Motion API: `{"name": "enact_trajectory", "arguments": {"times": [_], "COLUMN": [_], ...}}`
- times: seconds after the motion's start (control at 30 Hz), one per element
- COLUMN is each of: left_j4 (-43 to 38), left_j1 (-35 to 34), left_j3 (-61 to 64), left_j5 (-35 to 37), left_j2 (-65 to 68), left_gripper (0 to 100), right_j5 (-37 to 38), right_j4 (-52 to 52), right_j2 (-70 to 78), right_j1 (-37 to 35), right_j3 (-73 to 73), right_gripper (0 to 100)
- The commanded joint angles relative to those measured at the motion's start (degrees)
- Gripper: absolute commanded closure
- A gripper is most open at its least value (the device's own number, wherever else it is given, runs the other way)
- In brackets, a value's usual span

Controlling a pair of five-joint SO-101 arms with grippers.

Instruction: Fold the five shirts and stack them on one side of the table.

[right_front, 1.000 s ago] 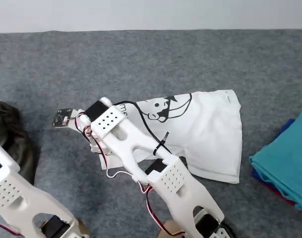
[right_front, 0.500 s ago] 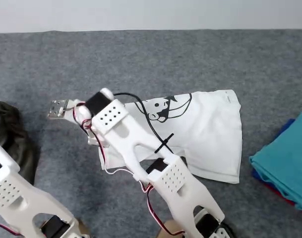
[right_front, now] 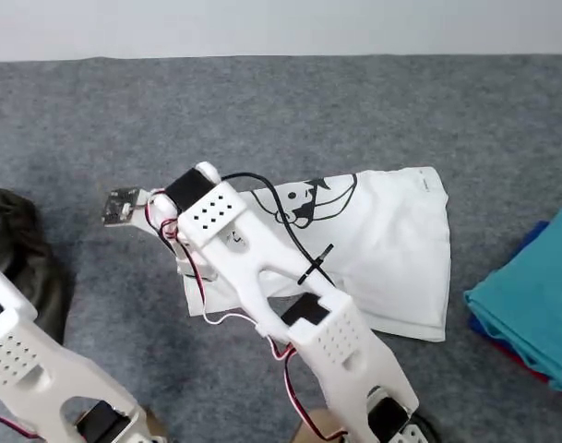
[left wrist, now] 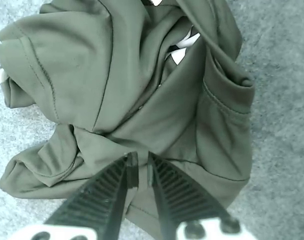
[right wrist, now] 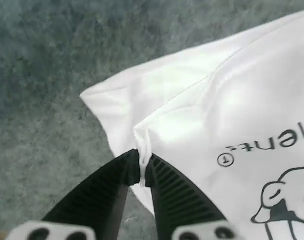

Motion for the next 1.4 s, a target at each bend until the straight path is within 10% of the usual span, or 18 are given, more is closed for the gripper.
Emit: {"name": "enact_trajectory", "arguments": {"times": [0.0,0.93,1.37], "left_j4": [-0.9,-0.9,-0.2], "left_j1": [0.0,-0.1,0.0], "left_j3": [-0.7,-0.6,-2.0], "left_j5": [0.4,0.4,0.4], "left_j2": [-0.8,-0.9,-1.4], "left_gripper": [96,96,96], "right_j5": [0.6,-1.8,-8.7], "right_j4": [2.4,-3.0,2.2], "right_j2": [-7.1,2.5,-5.5], "right_j1": [-0.2,-9.1,-5.9], "right_j3": [2.5,3.0,-7.1], "right_gripper": [98.7,98.0,78.9]}}
